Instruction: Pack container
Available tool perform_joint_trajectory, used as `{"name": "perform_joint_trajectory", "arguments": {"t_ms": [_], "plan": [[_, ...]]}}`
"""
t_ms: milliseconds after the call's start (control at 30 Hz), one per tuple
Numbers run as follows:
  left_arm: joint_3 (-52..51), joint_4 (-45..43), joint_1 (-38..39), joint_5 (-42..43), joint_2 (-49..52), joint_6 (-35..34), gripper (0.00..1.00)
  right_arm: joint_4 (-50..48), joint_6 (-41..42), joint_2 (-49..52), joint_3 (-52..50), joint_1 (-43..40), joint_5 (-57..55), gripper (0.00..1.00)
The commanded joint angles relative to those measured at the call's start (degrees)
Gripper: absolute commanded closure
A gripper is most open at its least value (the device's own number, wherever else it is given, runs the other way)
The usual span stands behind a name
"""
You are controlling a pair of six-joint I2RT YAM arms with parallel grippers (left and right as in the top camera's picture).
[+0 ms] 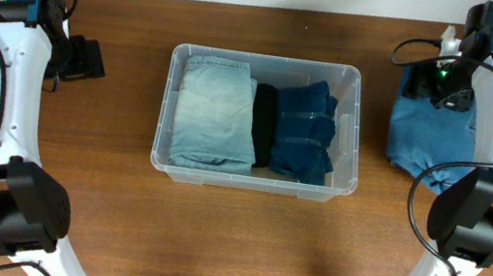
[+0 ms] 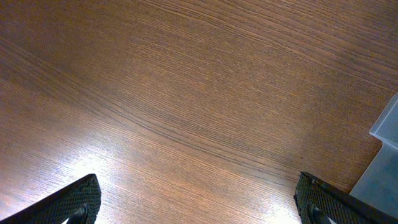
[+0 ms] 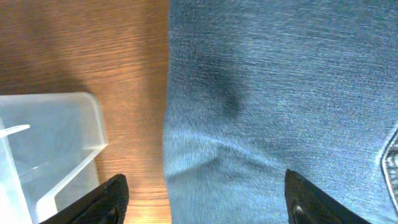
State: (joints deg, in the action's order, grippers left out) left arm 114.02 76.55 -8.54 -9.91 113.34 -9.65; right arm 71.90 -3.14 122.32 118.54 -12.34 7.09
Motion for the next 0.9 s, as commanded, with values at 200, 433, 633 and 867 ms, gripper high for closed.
{"name": "perform_joint_trajectory", "arguments": {"t_ms": [200, 433, 633, 867], "plan": [[0.8, 0.0, 0.2, -0.4, -1.4, 0.1, 0.0, 1.2, -1.1, -1.0, -0.8, -4.0, 3.2, 0.27], [0.8, 0.0, 0.2, -0.5, -1.4, 0.1, 0.01, -4.9, -1.1, 1.2, -8.8, -4.6, 2.2, 0.27], [0.8, 0.0, 0.2, -0.4, -1.4, 0.1, 0.01, -14.1, -1.1, 1.2, -20.6, -4.6, 2.1, 0.26], [0.8, 0.0, 0.2, -0.4, -1.4, 0.1, 0.01, -20.8, -0.9, 0.9, -27.9, -5.4, 4.9, 0.21]]}}
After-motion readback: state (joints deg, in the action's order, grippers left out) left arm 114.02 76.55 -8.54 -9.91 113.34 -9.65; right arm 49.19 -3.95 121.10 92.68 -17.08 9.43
